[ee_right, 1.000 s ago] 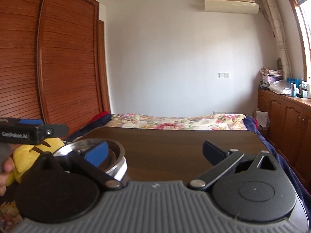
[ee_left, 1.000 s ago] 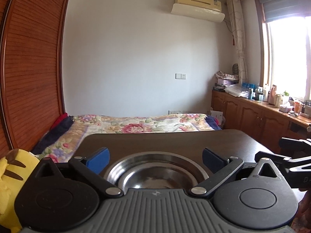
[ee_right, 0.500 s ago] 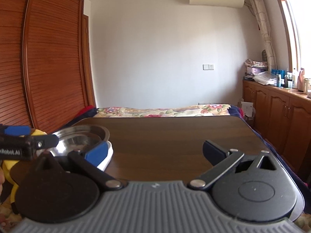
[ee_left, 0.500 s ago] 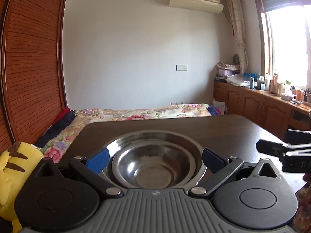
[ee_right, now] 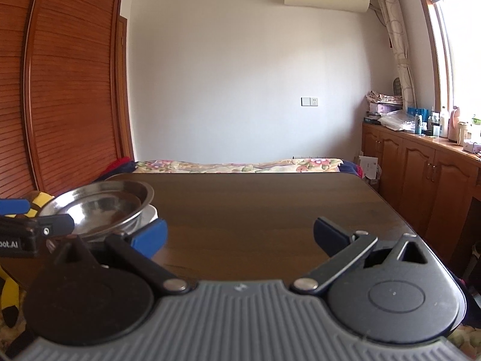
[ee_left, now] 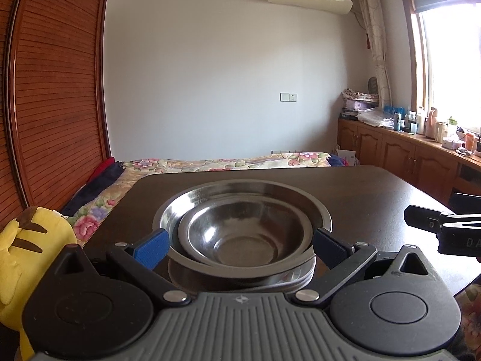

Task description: Organize plates and bowls

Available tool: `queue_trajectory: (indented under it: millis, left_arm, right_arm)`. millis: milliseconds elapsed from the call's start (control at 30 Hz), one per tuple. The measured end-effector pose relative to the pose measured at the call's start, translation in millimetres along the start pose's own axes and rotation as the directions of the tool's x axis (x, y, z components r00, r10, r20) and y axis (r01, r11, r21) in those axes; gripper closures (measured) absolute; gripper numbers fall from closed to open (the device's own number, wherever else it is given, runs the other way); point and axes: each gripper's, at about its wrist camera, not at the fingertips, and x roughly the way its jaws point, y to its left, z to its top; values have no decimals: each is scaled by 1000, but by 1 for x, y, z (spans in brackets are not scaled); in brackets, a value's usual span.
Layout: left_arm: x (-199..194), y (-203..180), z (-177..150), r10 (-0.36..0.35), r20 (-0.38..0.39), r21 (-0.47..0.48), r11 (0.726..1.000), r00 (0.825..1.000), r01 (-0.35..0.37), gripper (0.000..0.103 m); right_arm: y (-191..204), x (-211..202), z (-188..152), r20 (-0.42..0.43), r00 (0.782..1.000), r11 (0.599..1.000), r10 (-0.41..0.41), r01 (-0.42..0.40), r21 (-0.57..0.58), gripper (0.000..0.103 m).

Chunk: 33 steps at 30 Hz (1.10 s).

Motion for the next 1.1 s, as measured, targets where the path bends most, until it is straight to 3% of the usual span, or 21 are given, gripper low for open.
queue_trajectory:
  millis: [1100]
  left_arm:
    - [4,0,-6,-2,-5,5,1000,1000,2,0]
  right_arm:
    - [-6,0,-9,-4,1000,1000,-23,23,20,0]
